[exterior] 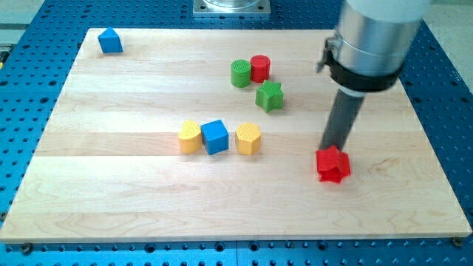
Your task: Put the cube at the top center of the board
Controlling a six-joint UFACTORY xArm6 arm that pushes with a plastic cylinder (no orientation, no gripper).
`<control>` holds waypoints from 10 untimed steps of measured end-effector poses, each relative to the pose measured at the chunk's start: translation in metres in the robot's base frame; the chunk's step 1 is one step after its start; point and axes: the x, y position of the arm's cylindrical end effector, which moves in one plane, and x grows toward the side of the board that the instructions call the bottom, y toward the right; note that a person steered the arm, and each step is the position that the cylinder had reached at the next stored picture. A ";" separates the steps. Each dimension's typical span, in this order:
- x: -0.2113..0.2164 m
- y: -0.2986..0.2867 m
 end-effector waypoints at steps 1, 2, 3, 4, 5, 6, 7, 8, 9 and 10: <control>0.016 -0.062; 0.014 -0.134; -0.008 -0.168; -0.049 -0.172; -0.096 -0.173; -0.086 -0.190; -0.081 -0.228; -0.112 -0.249; -0.115 -0.245; -0.101 -0.274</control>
